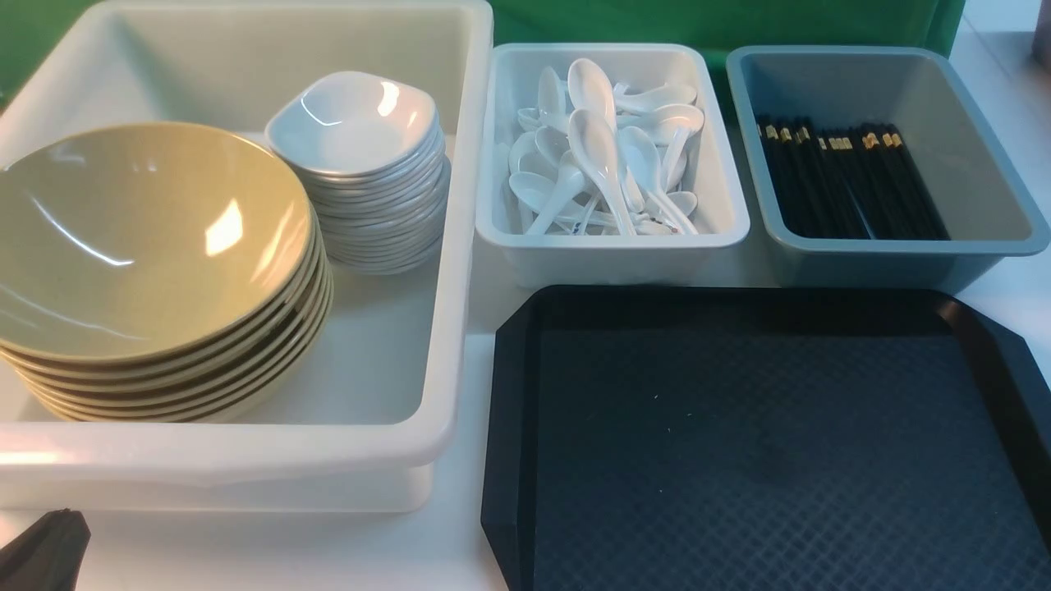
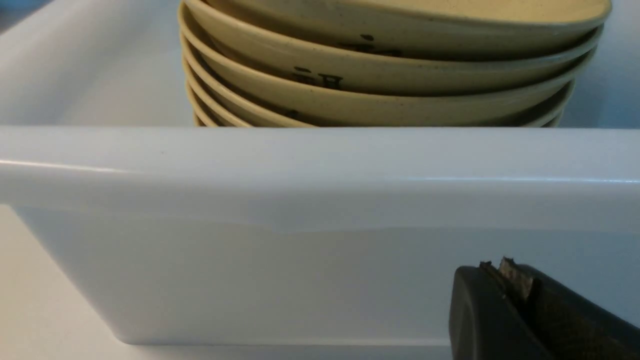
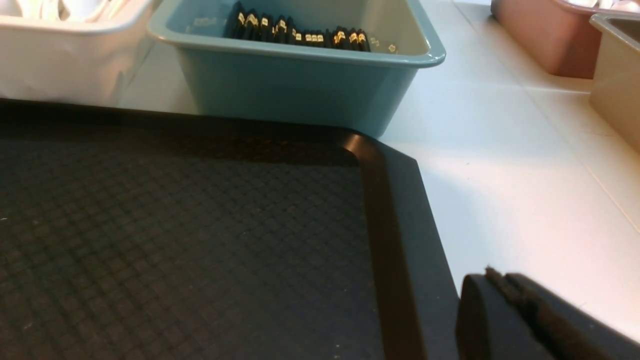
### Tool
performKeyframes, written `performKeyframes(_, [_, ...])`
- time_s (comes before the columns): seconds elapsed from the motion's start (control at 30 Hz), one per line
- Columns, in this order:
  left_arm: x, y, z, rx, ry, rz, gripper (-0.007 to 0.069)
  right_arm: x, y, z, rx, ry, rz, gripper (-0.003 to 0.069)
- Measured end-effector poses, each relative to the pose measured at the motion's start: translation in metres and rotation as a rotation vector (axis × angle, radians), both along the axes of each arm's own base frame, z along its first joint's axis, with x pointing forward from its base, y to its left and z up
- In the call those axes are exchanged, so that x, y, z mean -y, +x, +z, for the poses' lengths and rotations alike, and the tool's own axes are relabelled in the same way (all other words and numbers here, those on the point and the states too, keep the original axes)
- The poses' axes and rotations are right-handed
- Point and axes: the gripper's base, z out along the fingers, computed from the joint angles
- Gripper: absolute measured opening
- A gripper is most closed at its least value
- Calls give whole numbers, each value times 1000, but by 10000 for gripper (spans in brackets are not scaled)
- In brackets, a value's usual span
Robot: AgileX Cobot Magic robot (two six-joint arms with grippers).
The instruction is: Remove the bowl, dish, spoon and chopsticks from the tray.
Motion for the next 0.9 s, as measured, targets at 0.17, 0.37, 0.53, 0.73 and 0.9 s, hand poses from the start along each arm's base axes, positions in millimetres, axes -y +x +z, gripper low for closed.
performKeyframes(0.17, [0, 0, 0, 0, 0, 0, -11, 0, 0, 0, 0, 0, 0, 73])
performKeyframes(0.37, [0, 0, 0, 0, 0, 0, -11, 0, 0, 0, 0, 0, 0, 78])
performKeyframes(0.53, [0, 0, 0, 0, 3, 0, -11, 0, 0, 0, 0, 0, 0, 78])
performKeyframes(0.73, [0, 0, 0, 0, 3, 0, -11, 0, 0, 0, 0, 0, 0, 78])
performKeyframes(0.9, [0, 0, 0, 0, 3, 0, -11, 0, 0, 0, 0, 0, 0, 78])
